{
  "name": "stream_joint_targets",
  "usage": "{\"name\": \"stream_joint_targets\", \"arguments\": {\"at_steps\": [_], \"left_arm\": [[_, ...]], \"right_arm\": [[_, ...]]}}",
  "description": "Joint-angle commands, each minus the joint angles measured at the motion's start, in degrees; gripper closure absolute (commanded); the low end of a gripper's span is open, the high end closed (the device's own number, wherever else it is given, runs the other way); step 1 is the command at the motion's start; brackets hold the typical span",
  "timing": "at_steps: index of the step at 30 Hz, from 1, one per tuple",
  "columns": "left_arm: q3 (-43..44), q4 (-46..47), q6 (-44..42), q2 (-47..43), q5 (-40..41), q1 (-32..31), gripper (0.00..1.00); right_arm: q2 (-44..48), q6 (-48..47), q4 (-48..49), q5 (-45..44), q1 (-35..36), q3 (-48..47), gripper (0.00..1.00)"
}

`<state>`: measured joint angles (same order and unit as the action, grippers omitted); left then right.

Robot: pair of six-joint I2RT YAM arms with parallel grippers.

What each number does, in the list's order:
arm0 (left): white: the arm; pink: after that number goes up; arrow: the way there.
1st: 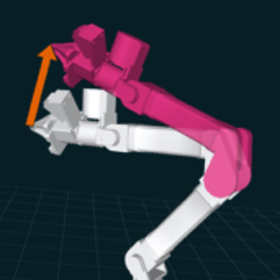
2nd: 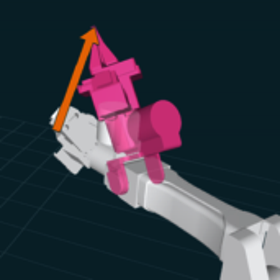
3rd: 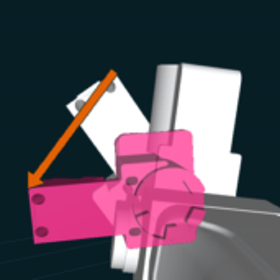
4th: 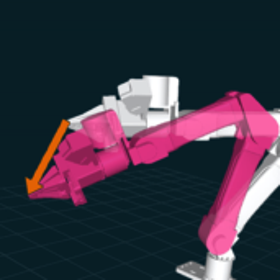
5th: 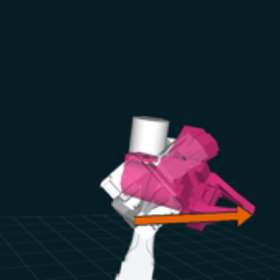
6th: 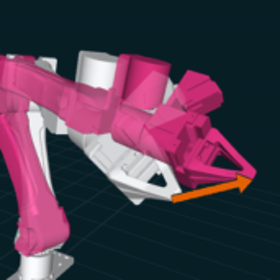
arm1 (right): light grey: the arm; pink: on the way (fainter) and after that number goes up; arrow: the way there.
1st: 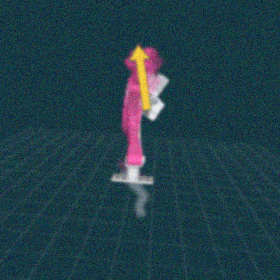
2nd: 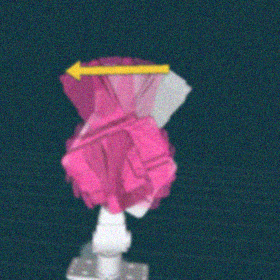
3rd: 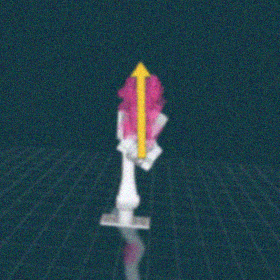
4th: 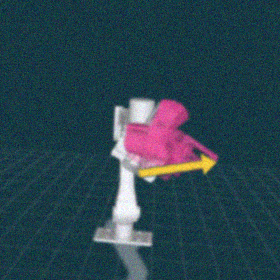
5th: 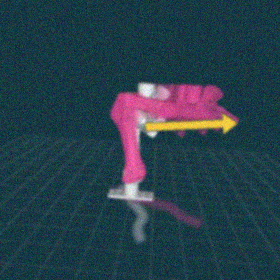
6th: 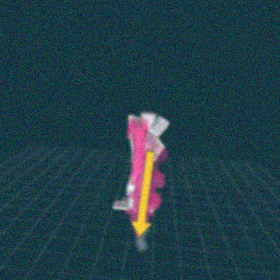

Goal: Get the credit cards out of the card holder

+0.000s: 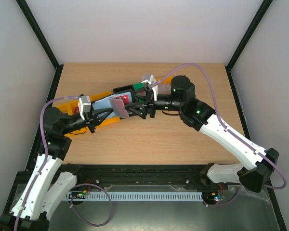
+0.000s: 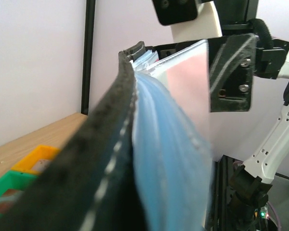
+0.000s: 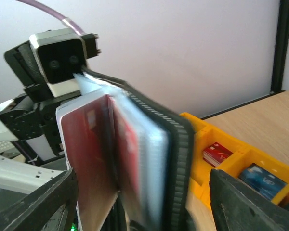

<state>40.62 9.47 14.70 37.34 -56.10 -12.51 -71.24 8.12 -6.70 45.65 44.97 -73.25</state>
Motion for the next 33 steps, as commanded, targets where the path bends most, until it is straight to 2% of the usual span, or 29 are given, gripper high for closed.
{"name": "stream_joint_targets", "arguments": {"at_steps": [1,7,15,25,28,33], "left_arm": [[-0.29,1.75,-0.57,-0.61,0.44,-0.11,0.98],[-0.54,1.34,-0.68,-0.70,1.14,-0.14,0.98],[-0.41,2.93,0.77,-0.24,-0.18,-0.09,0.98],[-1.35,4.53,1.80,0.06,-0.43,-0.09,0.98],[-1.88,4.57,1.95,0.25,-0.18,-0.07,0.98],[-2.21,5.30,2.48,0.35,-0.07,0.10,0.98]], "right_arm": [[-1.83,1.24,3.92,0.96,1.93,0.40,0.27],[-2.59,1.73,4.67,0.11,4.19,0.28,0.26],[-4.65,3.06,5.93,-7.52,5.68,-0.61,0.26],[-7.42,5.58,8.71,-8.12,7.39,-2.23,0.27],[-7.64,5.85,9.36,-6.71,7.62,-2.29,0.34],[-6.67,4.99,8.03,-6.28,7.59,-1.96,0.58]]}}
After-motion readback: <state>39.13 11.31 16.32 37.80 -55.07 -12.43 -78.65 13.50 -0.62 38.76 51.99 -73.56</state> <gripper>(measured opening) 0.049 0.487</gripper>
